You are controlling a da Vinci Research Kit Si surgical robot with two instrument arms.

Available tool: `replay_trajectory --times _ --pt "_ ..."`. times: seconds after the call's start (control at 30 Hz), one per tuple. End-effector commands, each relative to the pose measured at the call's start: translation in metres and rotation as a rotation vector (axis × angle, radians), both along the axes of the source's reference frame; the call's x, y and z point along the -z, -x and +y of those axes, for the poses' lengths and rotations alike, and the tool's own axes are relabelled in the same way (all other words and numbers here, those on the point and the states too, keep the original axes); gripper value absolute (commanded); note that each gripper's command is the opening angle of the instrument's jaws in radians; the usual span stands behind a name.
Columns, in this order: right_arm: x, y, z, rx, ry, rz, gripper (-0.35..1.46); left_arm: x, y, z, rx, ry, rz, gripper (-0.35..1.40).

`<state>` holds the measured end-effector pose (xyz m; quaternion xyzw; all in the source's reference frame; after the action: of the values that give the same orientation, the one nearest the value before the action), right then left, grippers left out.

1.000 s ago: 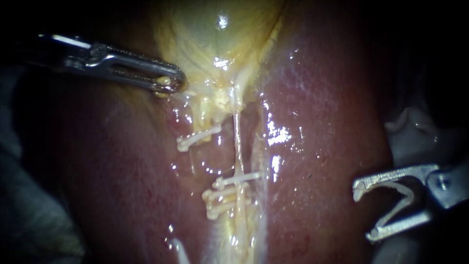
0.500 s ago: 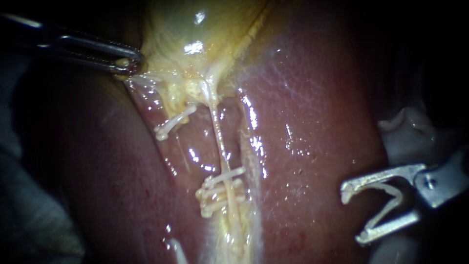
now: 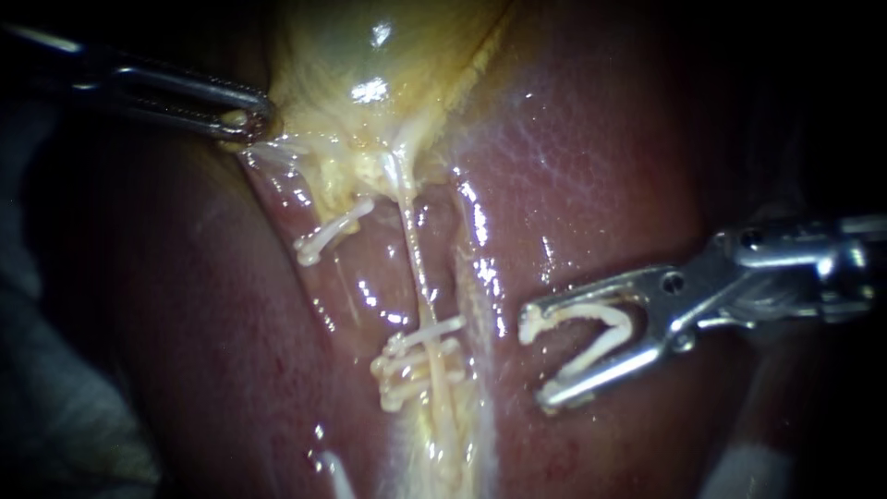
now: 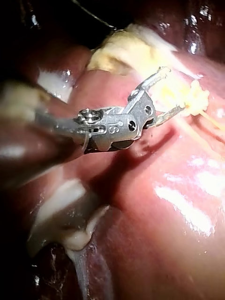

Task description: Clipping second clip right tube

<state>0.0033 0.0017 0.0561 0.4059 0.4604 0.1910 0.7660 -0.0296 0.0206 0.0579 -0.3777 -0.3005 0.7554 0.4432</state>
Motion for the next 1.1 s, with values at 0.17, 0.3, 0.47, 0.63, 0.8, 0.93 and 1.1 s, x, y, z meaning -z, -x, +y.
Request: replay_trajectory --times 0.17,0.3,0.47,0.63,0.8,0.93,1.1 --pt "-0.0027 -0.0006 0.0002 -0.040 -0.071 -0.038 0.48 0.0000 0.0001 0.0000 0.001 0.000 0.000 -0.35" --pt "-0.0049 -0.0012 0.0002 -0.068 -0.119 -0.058 0.48 0.0000 0.0002 0.0000 0.001 0.000 0.001 -0.35" --pt "-0.0069 -0.0021 0.0007 -0.119 -0.195 -0.053 0.48 0.0000 0.0002 0.0000 0.001 0.000 0.001 -0.35" --pt "-0.0078 -0.0031 0.0012 -0.147 -0.235 -0.051 0.48 0.0000 0.0002 0.0000 0.002 0.000 0.001 -0.35" --pt "-0.0089 -0.0044 0.0008 -0.158 -0.249 -0.062 0.47 0.0000 0.0003 0.0000 0.002 0.000 0.001 -0.35" --pt "-0.0097 -0.0056 0.0001 -0.167 -0.262 -0.072 0.48 0.0000 0.0004 0.0000 0.003 0.000 0.002 -0.35" --pt "-0.0103 -0.0068 -0.0005 -0.172 -0.262 -0.076 0.48 0.0001 0.0004 -0.0001 0.003 0.000 0.002 -0.35"
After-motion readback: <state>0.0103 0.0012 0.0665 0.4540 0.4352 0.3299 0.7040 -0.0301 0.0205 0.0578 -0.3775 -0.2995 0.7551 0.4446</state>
